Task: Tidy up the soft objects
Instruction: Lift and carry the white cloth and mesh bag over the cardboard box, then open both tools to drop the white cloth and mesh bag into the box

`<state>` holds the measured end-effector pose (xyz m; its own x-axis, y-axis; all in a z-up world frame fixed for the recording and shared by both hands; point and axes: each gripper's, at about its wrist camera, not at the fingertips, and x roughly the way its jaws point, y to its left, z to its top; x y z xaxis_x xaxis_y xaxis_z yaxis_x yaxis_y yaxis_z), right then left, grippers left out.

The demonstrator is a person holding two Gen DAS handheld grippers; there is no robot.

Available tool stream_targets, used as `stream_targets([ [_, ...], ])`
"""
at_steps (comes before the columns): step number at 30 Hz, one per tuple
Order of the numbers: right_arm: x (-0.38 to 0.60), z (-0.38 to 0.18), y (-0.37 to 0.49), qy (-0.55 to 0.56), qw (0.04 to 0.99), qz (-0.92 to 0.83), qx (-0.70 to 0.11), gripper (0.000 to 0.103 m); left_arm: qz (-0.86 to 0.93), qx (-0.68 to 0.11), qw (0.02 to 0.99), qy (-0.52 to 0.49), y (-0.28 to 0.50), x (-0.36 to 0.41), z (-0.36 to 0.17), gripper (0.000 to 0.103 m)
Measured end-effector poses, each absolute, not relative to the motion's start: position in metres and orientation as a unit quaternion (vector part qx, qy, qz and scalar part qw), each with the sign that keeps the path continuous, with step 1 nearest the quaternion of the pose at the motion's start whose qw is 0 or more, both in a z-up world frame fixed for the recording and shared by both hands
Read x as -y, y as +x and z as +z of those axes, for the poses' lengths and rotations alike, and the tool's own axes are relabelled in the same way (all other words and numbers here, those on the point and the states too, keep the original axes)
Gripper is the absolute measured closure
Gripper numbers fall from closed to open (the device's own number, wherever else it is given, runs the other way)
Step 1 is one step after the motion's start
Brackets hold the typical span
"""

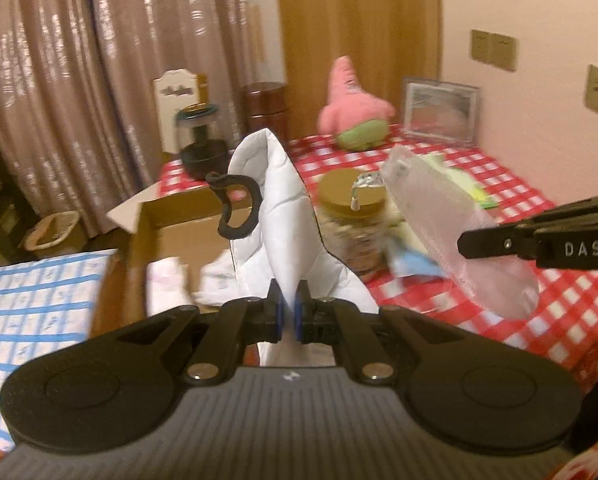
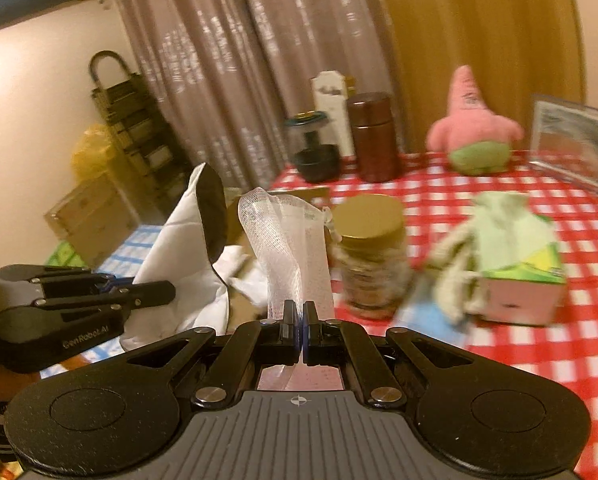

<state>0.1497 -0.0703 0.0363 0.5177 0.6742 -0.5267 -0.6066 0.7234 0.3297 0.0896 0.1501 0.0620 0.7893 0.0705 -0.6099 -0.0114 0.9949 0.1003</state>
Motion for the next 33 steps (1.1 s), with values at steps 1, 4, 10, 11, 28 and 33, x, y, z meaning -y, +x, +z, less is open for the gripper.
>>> stream_targets([
  [1, 0.062, 0.036, 0.153, 0.053, 0.867, 0.373, -0.326, 0.102, 0.027, -0.325, 0.944, 0.047, 0.09, -0.159, 0.062, 0.098],
  [4, 0.031, 0.034, 0.162, 0.051, 0.859, 0.389, -0.33, 0.102, 0.045, -0.33, 0.941, 0.052, 0.093, -0.185, 0.06, 0.098],
  [10, -0.026, 0.025, 0.187, 0.053, 0.845, 0.409, -0.339, 0.102, 0.064, -0.341, 0.936, 0.056, 0.11, -0.229, 0.05, 0.098],
  [11, -0.034, 0.022, 0.193, 0.056, 0.843, 0.412, -0.342, 0.102, 0.066, -0.343, 0.935, 0.056, 0.115, -0.234, 0.047, 0.098],
  [28, -0.095, -0.035, 0.261, 0.093, 0.825, 0.392, -0.396, 0.101, 0.049, -0.372, 0.926, 0.049, 0.189, -0.281, -0.008, 0.093],
  [33, -0.101, -0.05, 0.269, 0.098, 0.82, 0.394, -0.404, 0.101, 0.055, -0.375, 0.925, 0.038, 0.192, -0.289, -0.014, 0.082],
])
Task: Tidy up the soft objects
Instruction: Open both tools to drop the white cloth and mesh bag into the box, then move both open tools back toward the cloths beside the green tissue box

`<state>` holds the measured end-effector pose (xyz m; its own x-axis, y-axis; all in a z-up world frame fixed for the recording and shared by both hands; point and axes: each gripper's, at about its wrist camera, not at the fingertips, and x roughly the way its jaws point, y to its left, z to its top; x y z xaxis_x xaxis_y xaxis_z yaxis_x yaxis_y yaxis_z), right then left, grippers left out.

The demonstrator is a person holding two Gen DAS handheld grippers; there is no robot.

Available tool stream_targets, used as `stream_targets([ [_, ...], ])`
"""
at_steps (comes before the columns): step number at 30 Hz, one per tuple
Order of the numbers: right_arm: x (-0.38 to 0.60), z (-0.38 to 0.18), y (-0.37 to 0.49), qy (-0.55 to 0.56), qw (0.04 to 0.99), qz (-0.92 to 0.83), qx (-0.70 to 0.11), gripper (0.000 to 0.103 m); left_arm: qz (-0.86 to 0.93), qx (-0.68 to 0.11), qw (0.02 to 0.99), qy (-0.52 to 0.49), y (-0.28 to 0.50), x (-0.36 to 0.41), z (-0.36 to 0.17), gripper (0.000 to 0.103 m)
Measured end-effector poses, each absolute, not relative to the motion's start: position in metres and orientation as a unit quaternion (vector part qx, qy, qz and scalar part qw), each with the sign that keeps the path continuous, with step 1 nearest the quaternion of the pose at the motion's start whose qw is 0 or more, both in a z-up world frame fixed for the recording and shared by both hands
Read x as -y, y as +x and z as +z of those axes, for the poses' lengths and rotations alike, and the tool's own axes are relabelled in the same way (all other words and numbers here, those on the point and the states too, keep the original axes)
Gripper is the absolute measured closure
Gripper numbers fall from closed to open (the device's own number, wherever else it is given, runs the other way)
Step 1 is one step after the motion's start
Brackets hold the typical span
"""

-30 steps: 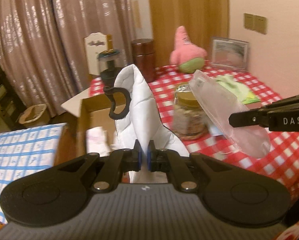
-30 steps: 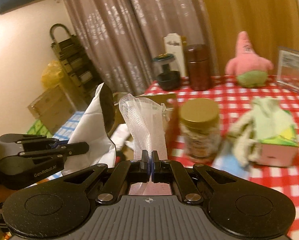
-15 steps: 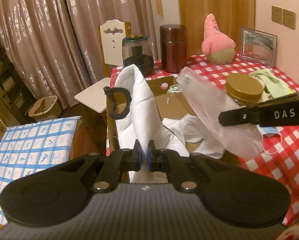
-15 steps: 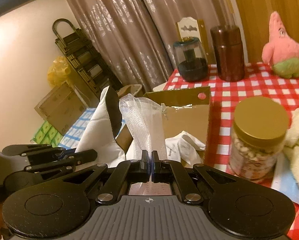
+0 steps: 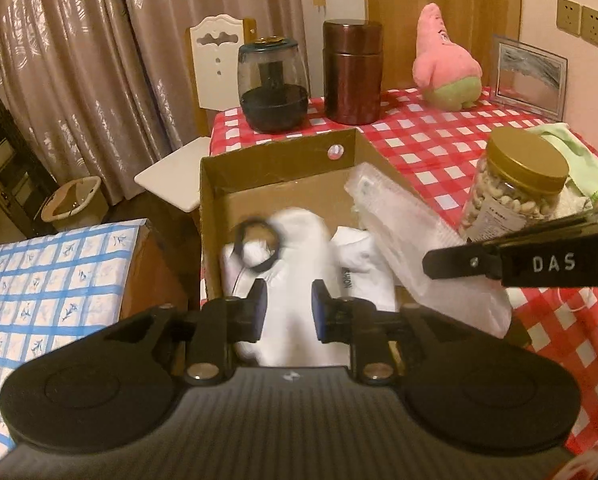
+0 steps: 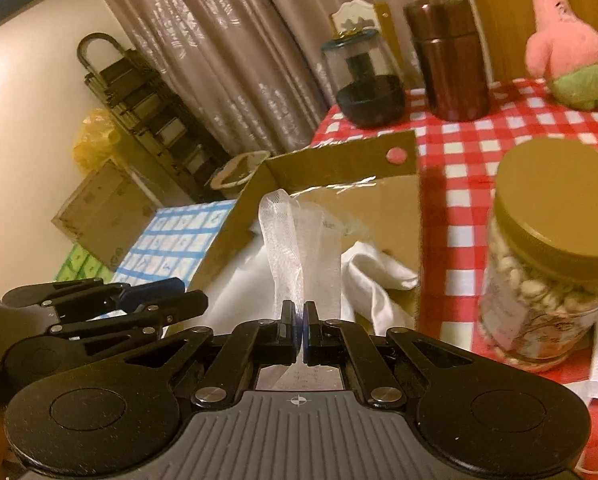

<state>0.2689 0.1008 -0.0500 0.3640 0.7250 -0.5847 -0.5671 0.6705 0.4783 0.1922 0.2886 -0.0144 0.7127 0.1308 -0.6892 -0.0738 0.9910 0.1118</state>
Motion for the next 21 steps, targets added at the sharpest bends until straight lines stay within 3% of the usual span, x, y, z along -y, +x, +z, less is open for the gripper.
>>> stream_targets([
  [2, -0.102, -0.053, 0.269, 0.095, 0.819, 0.397, -0.404, 0.099, 0.059, -0.373, 0.925, 0.035, 0.188, -0.291, -0.015, 0.08],
  [3, -0.101, -0.054, 0.269, 0.093, 0.82, 0.397, -0.403, 0.092, 0.062, -0.372, 0.926, 0.033, 0.186, -0.292, -0.015, 0.079],
  [6, -0.098, -0.055, 0.269, 0.1, 0.823, 0.392, -0.399, 0.043, 0.067, -0.37, 0.926, 0.022, 0.177, -0.294, -0.014, 0.079],
  [21, -0.069, -0.027, 0.236, 0.082, 0.837, 0.389, -0.375, 0.042, 0.079, -0.358, 0.93, -0.026, 0.136, -0.272, 0.001, 0.078],
])
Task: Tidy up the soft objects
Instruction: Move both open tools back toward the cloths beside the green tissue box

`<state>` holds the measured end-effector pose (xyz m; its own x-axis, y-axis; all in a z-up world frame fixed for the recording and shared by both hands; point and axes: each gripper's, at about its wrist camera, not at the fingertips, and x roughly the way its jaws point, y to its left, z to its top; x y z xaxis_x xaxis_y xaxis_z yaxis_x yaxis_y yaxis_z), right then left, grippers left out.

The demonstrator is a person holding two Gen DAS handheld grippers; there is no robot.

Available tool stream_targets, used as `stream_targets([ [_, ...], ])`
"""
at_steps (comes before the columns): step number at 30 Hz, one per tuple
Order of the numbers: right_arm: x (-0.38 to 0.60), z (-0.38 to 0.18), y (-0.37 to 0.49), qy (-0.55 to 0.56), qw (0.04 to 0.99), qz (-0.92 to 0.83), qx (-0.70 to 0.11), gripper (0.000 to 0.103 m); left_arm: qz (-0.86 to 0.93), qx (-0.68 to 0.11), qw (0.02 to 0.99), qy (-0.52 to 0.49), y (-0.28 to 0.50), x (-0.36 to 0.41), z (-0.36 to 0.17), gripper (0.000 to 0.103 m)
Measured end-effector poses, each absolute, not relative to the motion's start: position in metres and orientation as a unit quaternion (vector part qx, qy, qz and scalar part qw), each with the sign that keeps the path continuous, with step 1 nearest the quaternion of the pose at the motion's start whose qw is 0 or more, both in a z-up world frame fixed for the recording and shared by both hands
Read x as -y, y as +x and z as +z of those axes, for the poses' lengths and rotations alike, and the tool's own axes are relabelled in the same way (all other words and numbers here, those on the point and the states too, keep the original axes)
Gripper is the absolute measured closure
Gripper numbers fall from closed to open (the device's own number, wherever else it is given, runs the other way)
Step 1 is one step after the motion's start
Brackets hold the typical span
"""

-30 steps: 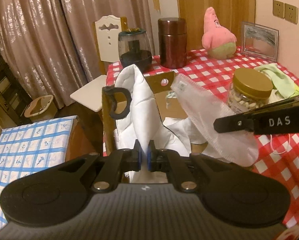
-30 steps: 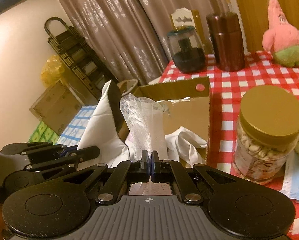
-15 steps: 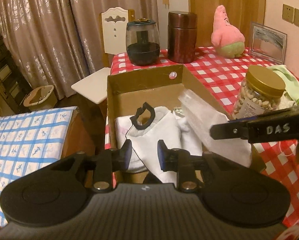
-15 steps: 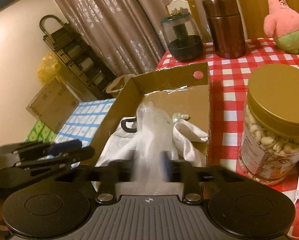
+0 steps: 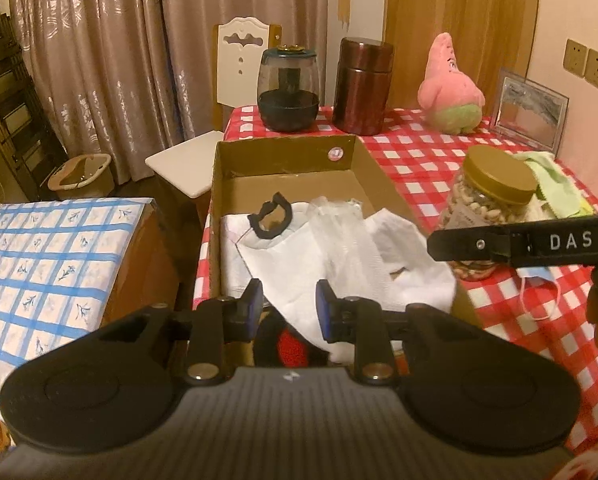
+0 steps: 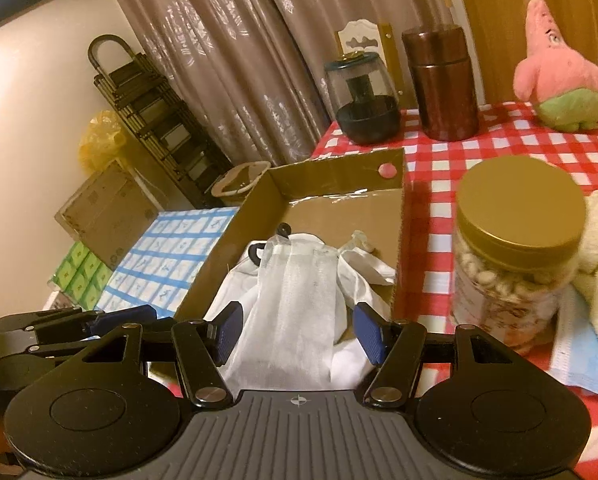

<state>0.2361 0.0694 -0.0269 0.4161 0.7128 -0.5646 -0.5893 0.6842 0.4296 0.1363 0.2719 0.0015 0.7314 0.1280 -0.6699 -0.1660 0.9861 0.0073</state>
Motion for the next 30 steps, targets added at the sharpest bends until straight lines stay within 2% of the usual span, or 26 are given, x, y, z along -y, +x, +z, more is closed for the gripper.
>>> stream_targets([
  [11, -0.018, -0.006, 0.199, 0.063, 0.858, 0.361, -0.359, 0.042, 0.071, -0.344, 0.936, -0.037, 0.112, -0.231, 0.026, 0.074],
  [18, 0.027, 0.004, 0.176, 0.056, 0.872, 0.339, -0.348, 0.042, 0.066, -0.331, 0.941, -0.038, 0.102, -0.203, 0.044, 0.058],
  [22, 0.051, 0.009, 0.164, 0.052, 0.883, 0.319, -0.341, 0.042, 0.058, -0.327, 0.943, -0.038, 0.098, -0.188, 0.051, 0.055],
  [25, 0.071, 0.011, 0.156, 0.056, 0.888, 0.306, -0.34, 0.042, 0.047, -0.324, 0.944, -0.037, 0.096, -0.174, 0.055, 0.047],
  [30, 0.096, 0.014, 0.145, 0.055, 0.896, 0.288, -0.333, 0.042, 0.029, -0.317, 0.947, -0.041, 0.094, -0.151, 0.06, 0.039],
])
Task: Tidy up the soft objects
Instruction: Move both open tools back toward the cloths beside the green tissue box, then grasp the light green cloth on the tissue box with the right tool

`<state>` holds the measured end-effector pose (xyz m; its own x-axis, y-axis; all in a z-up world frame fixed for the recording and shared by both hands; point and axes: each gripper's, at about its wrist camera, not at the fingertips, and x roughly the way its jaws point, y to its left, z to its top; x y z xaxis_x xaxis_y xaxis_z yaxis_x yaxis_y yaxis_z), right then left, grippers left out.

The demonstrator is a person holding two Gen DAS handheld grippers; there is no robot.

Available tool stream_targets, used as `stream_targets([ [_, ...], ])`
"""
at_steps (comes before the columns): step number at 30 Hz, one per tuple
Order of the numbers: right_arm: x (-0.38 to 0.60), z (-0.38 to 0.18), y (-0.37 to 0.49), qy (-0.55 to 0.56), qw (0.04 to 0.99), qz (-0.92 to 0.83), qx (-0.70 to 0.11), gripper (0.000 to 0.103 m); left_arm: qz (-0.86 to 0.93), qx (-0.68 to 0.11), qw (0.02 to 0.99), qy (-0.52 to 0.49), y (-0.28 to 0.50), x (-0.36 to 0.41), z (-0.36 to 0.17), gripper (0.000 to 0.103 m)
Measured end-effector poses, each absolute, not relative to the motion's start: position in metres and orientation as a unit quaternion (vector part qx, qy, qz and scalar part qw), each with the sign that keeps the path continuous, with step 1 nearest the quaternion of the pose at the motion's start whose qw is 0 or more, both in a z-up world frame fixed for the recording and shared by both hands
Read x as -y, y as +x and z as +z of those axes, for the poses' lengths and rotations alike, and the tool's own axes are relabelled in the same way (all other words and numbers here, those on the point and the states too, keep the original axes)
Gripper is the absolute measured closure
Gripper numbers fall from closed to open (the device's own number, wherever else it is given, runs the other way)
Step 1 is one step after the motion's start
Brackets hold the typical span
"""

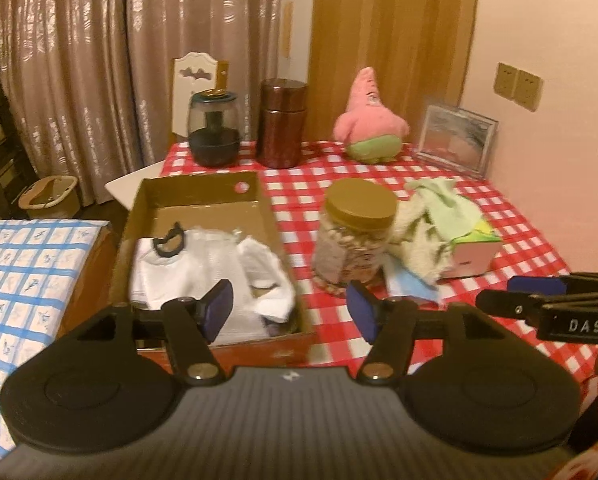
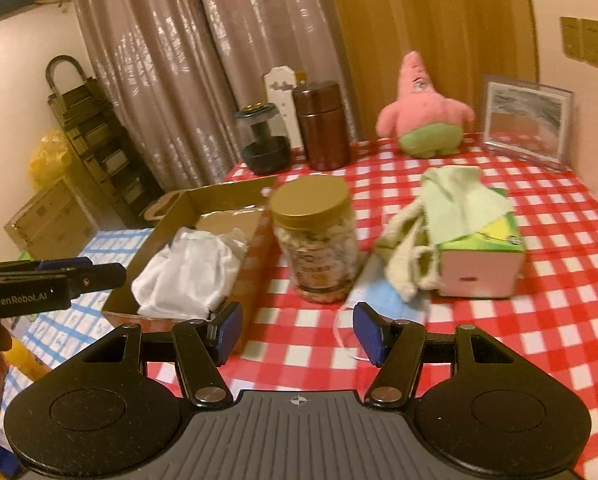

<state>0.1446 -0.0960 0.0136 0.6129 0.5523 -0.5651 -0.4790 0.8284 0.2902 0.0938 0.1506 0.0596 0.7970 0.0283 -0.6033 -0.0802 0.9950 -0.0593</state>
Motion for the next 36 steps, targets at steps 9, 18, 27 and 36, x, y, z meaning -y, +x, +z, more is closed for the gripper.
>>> stream_targets([
  [9, 0.138, 0.012, 0.131, 0.061, 0.909, 0.248, -0.331, 0.042, -0.008, -0.317, 0.947, -0.048, 0.097, -0.111, 0.06, 0.025],
  [18, 0.17, 0.008, 0.131, 0.063, 0.915, 0.217, -0.333, 0.042, -0.039, -0.329, 0.943, -0.033, 0.108, -0.079, 0.051, 0.016],
  [27, 0.194, 0.013, 0.145, 0.046, 0.922, 0.202, -0.326, 0.042, -0.085, -0.332, 0.939, 0.002, 0.132, -0.054, 0.035, 0.015],
  [36, 0.206, 0.02, 0.185, -0.025, 0.927, 0.209, -0.312, 0.042, -0.135, -0.323, 0.935, 0.048, 0.167, -0.03, 0.013, 0.016],
])
